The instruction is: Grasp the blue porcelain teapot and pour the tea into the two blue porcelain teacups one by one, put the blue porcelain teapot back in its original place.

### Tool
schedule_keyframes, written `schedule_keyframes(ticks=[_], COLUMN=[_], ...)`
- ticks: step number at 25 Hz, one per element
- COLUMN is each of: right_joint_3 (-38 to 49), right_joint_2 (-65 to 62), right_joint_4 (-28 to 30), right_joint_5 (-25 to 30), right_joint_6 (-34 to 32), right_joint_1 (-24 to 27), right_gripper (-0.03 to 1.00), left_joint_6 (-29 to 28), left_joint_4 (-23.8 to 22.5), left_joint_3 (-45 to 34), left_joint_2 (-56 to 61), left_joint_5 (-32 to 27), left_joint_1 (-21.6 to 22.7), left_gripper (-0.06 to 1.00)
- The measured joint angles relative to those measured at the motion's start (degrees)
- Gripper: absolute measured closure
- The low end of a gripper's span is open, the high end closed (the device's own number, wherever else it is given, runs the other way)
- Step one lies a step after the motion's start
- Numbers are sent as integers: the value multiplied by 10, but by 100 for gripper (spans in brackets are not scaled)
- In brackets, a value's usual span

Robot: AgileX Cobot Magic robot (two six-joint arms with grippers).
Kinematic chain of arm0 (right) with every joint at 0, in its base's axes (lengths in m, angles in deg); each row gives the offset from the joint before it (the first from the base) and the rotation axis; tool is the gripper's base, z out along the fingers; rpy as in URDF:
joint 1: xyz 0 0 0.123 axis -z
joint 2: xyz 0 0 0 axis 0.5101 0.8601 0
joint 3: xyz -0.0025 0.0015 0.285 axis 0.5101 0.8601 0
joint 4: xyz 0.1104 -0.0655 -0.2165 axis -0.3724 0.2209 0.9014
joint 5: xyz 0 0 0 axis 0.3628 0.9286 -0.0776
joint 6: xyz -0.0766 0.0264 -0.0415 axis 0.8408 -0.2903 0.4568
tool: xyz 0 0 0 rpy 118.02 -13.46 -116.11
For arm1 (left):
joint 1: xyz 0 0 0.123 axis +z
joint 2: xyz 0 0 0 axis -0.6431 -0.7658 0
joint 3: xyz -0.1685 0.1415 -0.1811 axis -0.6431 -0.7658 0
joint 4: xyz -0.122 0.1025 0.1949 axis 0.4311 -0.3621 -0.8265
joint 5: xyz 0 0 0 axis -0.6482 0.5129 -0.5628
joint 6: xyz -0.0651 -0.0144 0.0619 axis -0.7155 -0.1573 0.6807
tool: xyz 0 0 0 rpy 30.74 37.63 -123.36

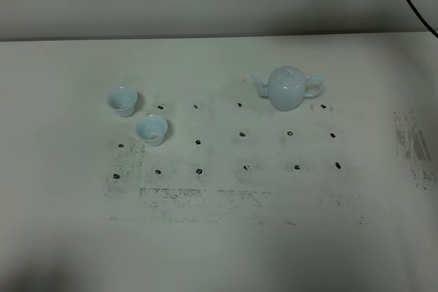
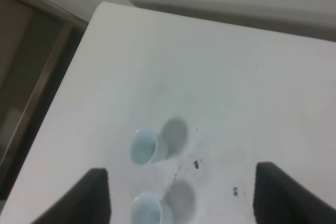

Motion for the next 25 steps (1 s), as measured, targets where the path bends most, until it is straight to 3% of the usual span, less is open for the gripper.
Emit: schedule_keyframes(ticks=[7, 11, 13, 19, 25], right_joint_3=[0, 0, -1, -1, -1], right_joint_2=[0, 0, 0, 0, 0], right_joint_4=[6, 48, 104, 368, 526], right_joint_5=[0, 0, 1, 3, 3], right_joint_6=[4, 10, 15, 0, -57], right_joint_1=[0, 0, -4, -32, -34], right_gripper=[41, 41, 41, 41, 41], left_joint_6=[0, 0, 0, 0, 0], left_joint_4=[0, 0, 0, 0, 0], left_joint_3=[0, 0, 0, 0, 0], left_joint_2=[0, 0, 0, 0, 0], left_joint_5=[0, 0, 0, 0, 0], left_joint_1=[0, 0, 0, 0, 0], left_gripper=[33, 33, 33, 33, 33])
